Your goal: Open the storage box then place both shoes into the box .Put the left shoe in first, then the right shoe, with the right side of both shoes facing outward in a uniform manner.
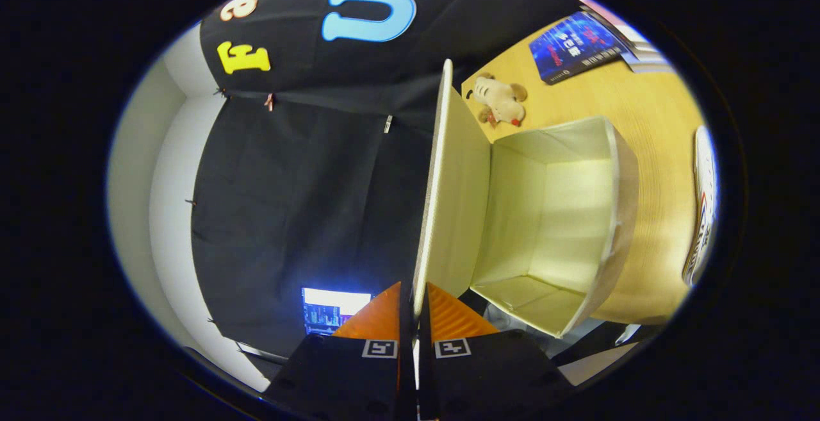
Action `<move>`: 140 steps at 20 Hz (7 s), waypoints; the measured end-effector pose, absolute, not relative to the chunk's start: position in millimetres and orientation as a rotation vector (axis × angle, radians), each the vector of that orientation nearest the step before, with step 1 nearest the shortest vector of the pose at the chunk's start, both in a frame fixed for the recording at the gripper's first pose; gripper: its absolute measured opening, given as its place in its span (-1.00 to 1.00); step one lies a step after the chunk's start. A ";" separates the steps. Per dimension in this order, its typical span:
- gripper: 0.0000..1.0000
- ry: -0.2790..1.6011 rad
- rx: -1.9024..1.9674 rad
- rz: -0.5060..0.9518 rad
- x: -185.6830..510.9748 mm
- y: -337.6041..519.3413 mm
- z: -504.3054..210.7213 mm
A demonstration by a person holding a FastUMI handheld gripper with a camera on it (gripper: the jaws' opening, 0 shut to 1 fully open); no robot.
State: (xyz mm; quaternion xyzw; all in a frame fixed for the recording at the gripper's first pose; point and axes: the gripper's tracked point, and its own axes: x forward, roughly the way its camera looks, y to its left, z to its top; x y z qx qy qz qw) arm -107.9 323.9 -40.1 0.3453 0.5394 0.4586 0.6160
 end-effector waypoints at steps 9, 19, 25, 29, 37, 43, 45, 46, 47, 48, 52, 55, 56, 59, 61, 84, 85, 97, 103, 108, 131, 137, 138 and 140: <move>-0.87 1.275 0.761 1.114 -110.8 442.3 -10.0; -0.76 1.298 0.658 1.061 -123.9 548.0 -48.6; 0.94 1.115 0.467 1.014 -97.8 515.1 -67.5; 0.96 0.934 0.308 0.905 -59.2 440.7 -78.3; 0.96 0.728 0.106 0.527 -0.3 251.9 -115.2; 0.96 0.793 0.044 0.220 9.5 105.7 -185.3; 0.97 0.860 0.062 0.162 5.7 75.8 -209.8; 0.97 0.887 0.063 0.143 5.7 65.3 -222.1; 0.97 0.903 0.048 0.126 7.7 54.1 -236.0; 0.97 0.913 0.013 0.115 9.5 41.8 -249.6; 0.98 0.985 -0.127 0.113 5.4 13.3 -304.7; 0.97 1.042 -0.161 0.114 4.3 0.0 -337.7; 0.97 1.060 -0.166 0.110 3.4 -3.5 -346.6; 0.98 1.073 -0.134 0.138 15.3 -2.1 -357.5; 0.88 1.088 -0.100 0.205 15.1 8.5 -359.5; -0.90 0.900 0.307 0.255 0.1 51.0 -188.3; -0.90 0.883 0.344 0.249 -5.2 62.7 -171.9; -0.90 0.905 0.492 0.406 -62.5 274.2 -129.7; -0.90 1.019 0.397 0.375 -64.4 321.7 -192.8; -0.90 1.094 0.301 0.329 -57.3 339.8 -241.4; 0.97 0.773 0.124 0.316 -12.3 122.1 -155.3; 0.98 0.802 0.115 0.154 3.0 -22.2 -187.6; 0.97 0.814 0.100 0.129 5.7 -44.6 -199.2; 0.97 0.842 0.053 0.086 10.2 -98.0 -214.7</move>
